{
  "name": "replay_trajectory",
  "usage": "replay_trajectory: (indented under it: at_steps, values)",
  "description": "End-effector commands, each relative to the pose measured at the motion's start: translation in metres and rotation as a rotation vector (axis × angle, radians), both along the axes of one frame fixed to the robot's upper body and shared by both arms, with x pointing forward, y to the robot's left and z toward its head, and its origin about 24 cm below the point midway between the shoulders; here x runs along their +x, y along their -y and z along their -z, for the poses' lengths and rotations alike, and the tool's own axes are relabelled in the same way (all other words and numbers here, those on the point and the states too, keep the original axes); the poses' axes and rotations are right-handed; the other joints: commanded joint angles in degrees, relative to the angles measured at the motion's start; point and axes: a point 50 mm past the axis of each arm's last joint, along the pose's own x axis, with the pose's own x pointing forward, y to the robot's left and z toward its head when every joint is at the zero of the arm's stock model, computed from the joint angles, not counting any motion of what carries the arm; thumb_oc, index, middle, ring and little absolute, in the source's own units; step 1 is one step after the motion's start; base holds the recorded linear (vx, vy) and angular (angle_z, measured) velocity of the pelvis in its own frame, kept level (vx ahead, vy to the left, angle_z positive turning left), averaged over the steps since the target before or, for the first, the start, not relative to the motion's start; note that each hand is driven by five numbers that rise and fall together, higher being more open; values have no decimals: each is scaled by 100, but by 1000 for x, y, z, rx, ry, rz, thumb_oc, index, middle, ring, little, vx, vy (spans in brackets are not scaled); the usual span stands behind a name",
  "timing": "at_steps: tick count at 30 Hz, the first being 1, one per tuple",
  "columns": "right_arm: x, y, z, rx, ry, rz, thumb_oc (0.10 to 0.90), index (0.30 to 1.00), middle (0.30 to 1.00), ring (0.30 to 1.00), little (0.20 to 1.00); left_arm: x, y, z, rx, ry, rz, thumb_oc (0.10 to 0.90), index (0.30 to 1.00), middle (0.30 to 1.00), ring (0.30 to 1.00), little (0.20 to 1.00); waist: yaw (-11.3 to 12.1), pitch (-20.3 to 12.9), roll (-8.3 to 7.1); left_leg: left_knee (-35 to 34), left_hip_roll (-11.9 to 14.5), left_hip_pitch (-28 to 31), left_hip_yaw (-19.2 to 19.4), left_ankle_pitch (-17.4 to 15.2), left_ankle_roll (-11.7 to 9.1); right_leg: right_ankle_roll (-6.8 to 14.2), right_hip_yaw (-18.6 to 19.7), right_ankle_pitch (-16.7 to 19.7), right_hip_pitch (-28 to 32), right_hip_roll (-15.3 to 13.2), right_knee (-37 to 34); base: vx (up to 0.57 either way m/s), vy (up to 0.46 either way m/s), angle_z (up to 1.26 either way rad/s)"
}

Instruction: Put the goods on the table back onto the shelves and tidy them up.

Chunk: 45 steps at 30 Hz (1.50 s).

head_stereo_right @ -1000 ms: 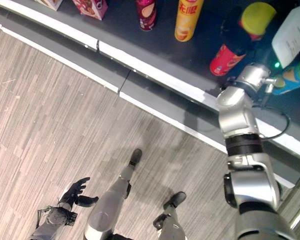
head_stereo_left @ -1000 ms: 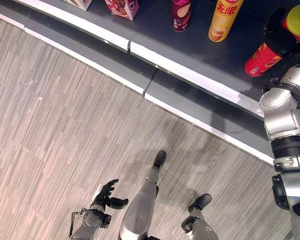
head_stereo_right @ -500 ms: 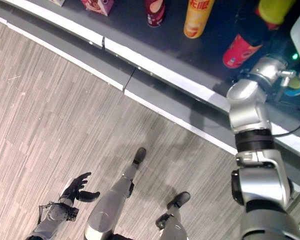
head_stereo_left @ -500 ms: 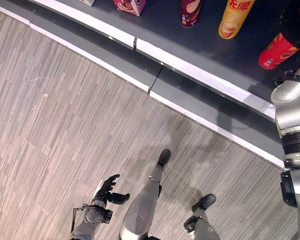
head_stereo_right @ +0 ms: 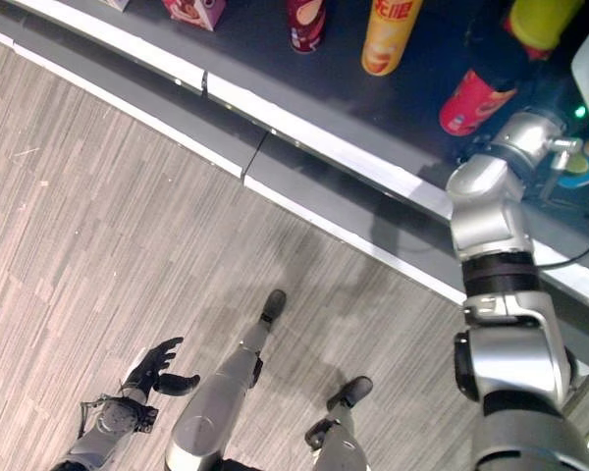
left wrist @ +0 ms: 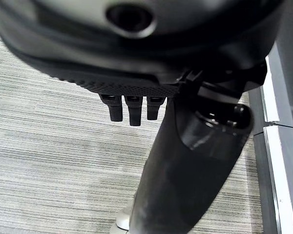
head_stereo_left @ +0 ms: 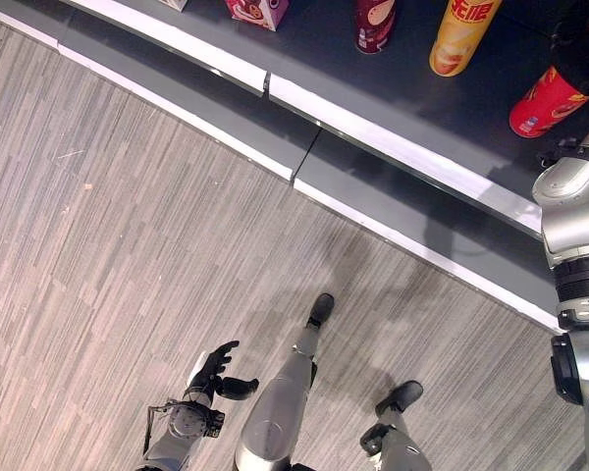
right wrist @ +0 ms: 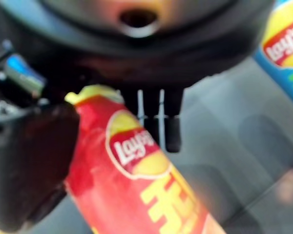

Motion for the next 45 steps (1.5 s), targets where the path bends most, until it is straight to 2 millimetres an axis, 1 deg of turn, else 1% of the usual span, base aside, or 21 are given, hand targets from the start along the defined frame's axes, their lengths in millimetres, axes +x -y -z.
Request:
replay_trajectory:
  at_steps: [1,8,14,18,21,22,23,26,28,29,32,33,34,35,37,39,40,43,45]
  values:
    - [-19,2,-43,-157,150,57,800,900,900,900,900,-18,-15,6,61,-29,-10,800,900,900,900,900,7,-501,-38,116,77,258,-138,-818,80,157,154,-360,-138,-255,743,0,0,0]
    - [-19,5,-43,-170,139,85,800,900,900,900,900,-20,-16,7,69,-38,-11,800,900,900,900,900,-26,-516,-57,61,92,292,-137,-799,66,149,133,-357,-133,-240,741,0,0,0]
    - [-18,4,-45,-195,122,78,800,900,900,900,900,-20,-17,7,72,-37,-10,800,900,900,900,900,-42,-531,-78,48,103,294,-133,-787,61,153,137,-349,-140,-237,734,0,0,0]
    - [-22,-4,-48,-213,159,52,800,900,900,900,900,-19,-17,6,69,-37,-15,800,900,900,900,900,-74,-535,-111,54,112,328,-137,-804,63,154,146,-356,-111,-227,733,0,0,0]
    - [-36,-15,-48,-263,245,23,800,900,900,900,900,-22,-19,9,74,-57,-34,800,900,900,900,900,-164,-582,-211,69,157,407,-97,-853,62,142,191,-372,-52,-194,722,3,-11,0]
    - [-37,-15,-47,-262,243,24,800,900,900,900,900,-22,-20,9,76,-58,-33,800,900,900,900,900,-156,-585,-219,70,157,410,-98,-854,62,141,190,-372,-46,-194,720,-4,-43,0]
    - [-44,-19,-44,-276,277,13,800,900,900,900,900,-25,-22,11,86,-74,-36,800,900,900,900,900,-192,-609,-273,91,182,444,-77,-872,53,139,202,-369,-13,-175,708,-9,-38,0]
    - [-52,-23,-35,-293,294,-8,800,900,900,900,900,-31,-24,15,90,-104,-52,800,900,900,900,900,-259,-655,-350,83,228,516,-52,-885,42,134,235,-352,40,-138,661,-17,-41,0]
    - [-55,-27,-27,-301,292,-34,800,900,900,900,900,-35,-27,18,98,-127,-64,800,900,900,900,900,-312,-699,-412,50,263,583,-19,-880,34,129,255,-336,71,-110,626,-17,-44,-12]
    - [-60,-30,-15,-302,277,-64,800,900,900,900,900,-40,-30,22,109,-154,-79,800,900,900,900,900,-374,-772,-490,-13,322,696,29,-868,17,123,293,-321,134,-80,580,-8,-40,-18]
    - [-60,-30,-15,-302,277,-63,800,900,900,900,900,-40,-30,22,110,-155,-79,800,900,900,900,900,-369,-773,-491,-15,322,698,30,-868,17,123,294,-320,135,-80,579,-1,-22,-16]
    - [-62,-41,6,-311,229,-160,800,900,900,900,900,-48,-35,27,124,-194,-108,800,900,900,900,900,-571,-924,-596,-73,422,882,152,-870,-3,114,379,-295,236,-34,506,-8,-28,-23]
    - [-63,-43,12,-308,211,-184,800,900,900,900,900,-51,-37,28,129,-206,-116,800,900,900,900,900,-611,-979,-628,-106,428,930,184,-831,6,112,394,-246,260,-30,468,37,-49,-16]
    - [-67,-53,38,-215,148,-370,800,900,900,900,900,-62,-45,32,144,-250,-149,800,900,900,900,900,-735,-1129,-711,-280,495,1216,342,-822,-19,118,450,-222,420,11,368,56,-12,-23]
    - [-71,-60,65,-57,65,-620,800,900,900,900,900,-68,-53,34,153,-279,-172,800,900,900,900,900,-894,-1252,-785,-431,522,1406,453,-743,-29,122,479,-145,526,26,293,52,-5,-35]
    - [-78,-60,90,63,-19,-784,800,900,900,900,900,-75,-59,35,146,-306,-190,800,900,900,900,900,-1026,-1380,-841,-477,545,1537,549,-756,-37,127,498,-119,616,48,236,53,-6,-24]
    - [-84,-59,110,158,-80,-880,800,900,900,900,900,-79,-63,36,141,-320,-205,800,900,900,900,900,-1136,-1444,-858,-485,585,1630,623,-788,-67,131,529,-130,657,60,235,46,2,-9]
    - [-98,-55,146,335,-212,-1048,800,900,900,900,900,-90,-72,37,123,-356,-228,800,900,900,900,900,-1309,-1653,-893,-530,612,1835,767,-801,-79,132,590,-93,734,57,205,67,18,-23]
    - [-106,-52,177,477,-330,-1127,800,900,900,900,900,-96,-75,39,105,-380,-234,800,900,900,900,900,-1432,-1747,-901,-533,645,2006,877,-838,-103,131,666,-94,805,64,217,41,0,-24]
